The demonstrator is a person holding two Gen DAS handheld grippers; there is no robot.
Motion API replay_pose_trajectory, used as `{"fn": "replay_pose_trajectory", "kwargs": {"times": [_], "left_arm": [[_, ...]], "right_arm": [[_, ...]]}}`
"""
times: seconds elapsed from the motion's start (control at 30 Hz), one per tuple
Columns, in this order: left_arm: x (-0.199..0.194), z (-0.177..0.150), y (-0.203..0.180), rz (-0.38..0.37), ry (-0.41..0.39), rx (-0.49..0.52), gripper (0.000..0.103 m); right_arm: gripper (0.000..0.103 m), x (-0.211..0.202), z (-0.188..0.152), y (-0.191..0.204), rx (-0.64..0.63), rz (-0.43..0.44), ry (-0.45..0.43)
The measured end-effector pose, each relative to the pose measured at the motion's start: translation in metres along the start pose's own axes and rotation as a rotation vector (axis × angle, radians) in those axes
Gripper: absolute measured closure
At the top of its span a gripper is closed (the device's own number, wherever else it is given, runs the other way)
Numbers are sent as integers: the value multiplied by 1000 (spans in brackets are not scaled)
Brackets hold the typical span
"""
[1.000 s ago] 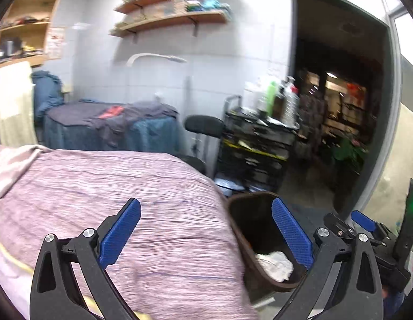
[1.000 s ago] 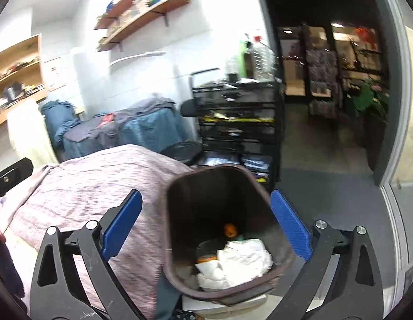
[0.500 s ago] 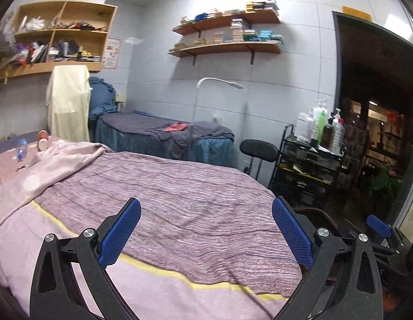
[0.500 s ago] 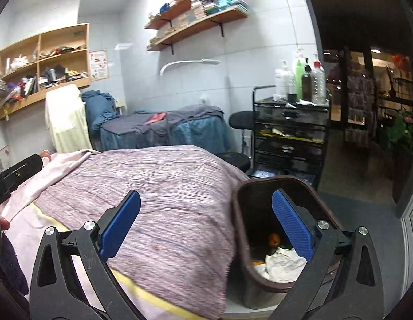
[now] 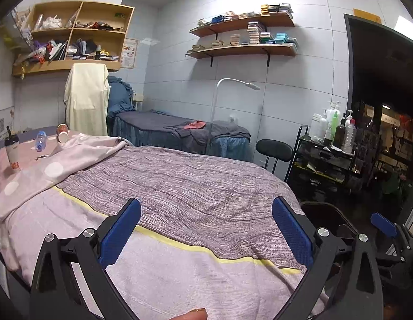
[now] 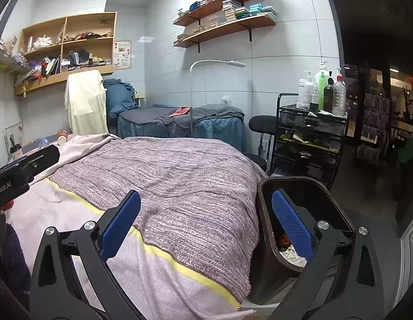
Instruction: Collect trash
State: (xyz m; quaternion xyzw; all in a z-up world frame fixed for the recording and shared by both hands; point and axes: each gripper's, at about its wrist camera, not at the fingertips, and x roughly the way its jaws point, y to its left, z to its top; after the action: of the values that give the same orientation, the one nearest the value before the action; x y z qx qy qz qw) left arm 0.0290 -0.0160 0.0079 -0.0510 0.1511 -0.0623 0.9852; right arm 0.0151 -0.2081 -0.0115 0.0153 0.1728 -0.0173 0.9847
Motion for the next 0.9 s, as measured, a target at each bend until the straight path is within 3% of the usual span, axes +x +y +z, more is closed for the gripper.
{"fn": "replay_pose_trajectory", "kwargs": {"times": [0.9], "left_arm": [[-1,-4,-4,2,6,40,6]], "right_arm": [[6,-2,0,-2,0,-5,1]]}}
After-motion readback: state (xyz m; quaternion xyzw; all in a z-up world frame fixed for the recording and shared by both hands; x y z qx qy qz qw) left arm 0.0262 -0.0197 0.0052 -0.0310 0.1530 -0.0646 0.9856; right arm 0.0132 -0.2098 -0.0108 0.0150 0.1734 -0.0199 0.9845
